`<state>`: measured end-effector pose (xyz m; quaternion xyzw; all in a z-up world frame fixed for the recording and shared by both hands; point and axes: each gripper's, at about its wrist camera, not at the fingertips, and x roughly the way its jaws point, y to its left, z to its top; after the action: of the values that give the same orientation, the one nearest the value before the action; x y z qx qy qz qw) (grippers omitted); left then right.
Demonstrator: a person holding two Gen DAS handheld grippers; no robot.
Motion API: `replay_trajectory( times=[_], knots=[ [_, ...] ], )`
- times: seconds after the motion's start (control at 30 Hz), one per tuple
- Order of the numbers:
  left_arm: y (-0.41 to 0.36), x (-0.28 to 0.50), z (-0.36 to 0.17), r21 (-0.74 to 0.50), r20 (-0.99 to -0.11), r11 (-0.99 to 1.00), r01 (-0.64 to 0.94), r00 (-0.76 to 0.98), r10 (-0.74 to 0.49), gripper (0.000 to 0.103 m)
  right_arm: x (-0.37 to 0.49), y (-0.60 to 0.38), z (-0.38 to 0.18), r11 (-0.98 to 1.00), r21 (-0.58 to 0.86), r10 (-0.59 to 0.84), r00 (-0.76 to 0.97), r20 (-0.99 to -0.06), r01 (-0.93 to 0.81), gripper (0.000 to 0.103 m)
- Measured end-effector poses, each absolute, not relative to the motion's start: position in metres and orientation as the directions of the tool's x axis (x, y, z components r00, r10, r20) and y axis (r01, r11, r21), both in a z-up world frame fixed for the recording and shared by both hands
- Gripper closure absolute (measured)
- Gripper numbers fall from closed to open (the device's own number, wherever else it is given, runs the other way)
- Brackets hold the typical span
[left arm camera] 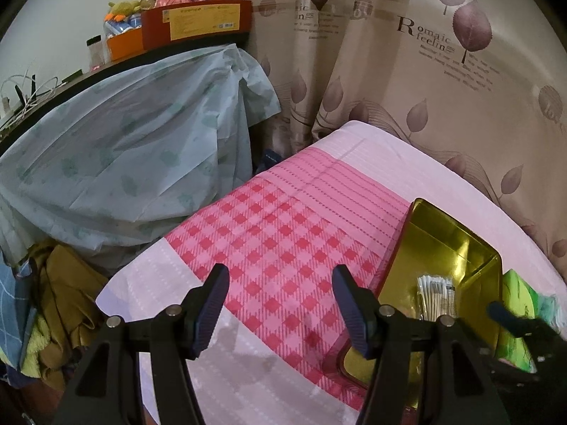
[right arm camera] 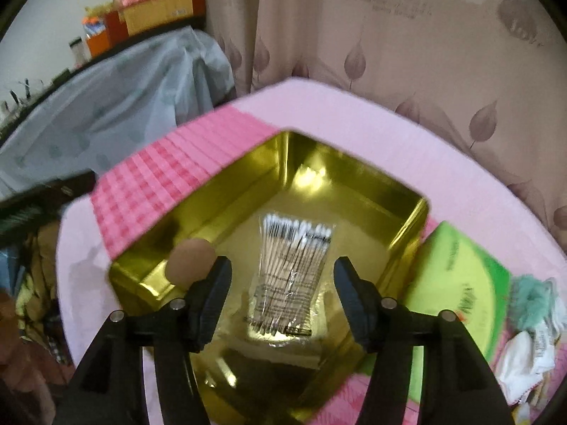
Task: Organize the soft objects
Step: 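Lower the cotton swab pack into the gold tin and open right tool, then grasp the striped polka-dot towel with the right tool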
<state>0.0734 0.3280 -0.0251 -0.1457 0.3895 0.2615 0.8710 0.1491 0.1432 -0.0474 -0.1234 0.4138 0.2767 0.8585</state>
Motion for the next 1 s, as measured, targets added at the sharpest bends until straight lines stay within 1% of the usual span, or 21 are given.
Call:
replay_trajectory(
  times=[0.13,0.23,0.33,0.43,0.63,0.77,1.0],
  knots=[
    [0.324,0.074,-0.024,-0.038,-0.75,0.83,-0.557,0.565,0.345,0.041,0.136,0.108,-0.019,0.837,0.015,0.384,0.568,-0.728,-0.547,0.04],
    [0.32,0.075,-0.024,-0.032,-0.75,0.839,-0.542,0.568,0.338,0.041,0.132,0.075,-0.006,0.863,0.005,0.362,0.612,-0.703,-0.505,0.039],
    [0.316,0.076,-0.023,-0.023,-0.747,0.846,-0.533,0.572,0.34,0.041,0.133,0.029,0.001,0.9,-0.018,0.305,0.657,-0.689,-0.436,0.038],
    [0.312,0.076,-0.023,-0.019,-0.745,0.853,-0.522,0.576,0.336,0.041,0.138,-0.029,0.002,0.944,-0.034,0.215,0.691,-0.69,-0.329,0.038],
    [0.303,0.079,-0.023,0.002,-0.743,0.871,-0.49,0.583,0.329,0.041,0.144,-0.132,-0.017,0.989,-0.043,0.066,0.695,-0.716,-0.139,0.036],
    [0.297,0.082,-0.023,0.024,-0.738,0.879,-0.477,0.584,0.338,0.041,0.141,-0.18,-0.039,0.995,-0.07,-0.004,0.665,-0.747,-0.073,0.035],
    [0.283,0.083,-0.021,0.05,-0.719,0.903,-0.427,0.612,0.329,0.041,0.148,-0.232,-0.074,1.0,-0.013,-0.018,0.616,-0.787,0.013,0.035]
  ],
)
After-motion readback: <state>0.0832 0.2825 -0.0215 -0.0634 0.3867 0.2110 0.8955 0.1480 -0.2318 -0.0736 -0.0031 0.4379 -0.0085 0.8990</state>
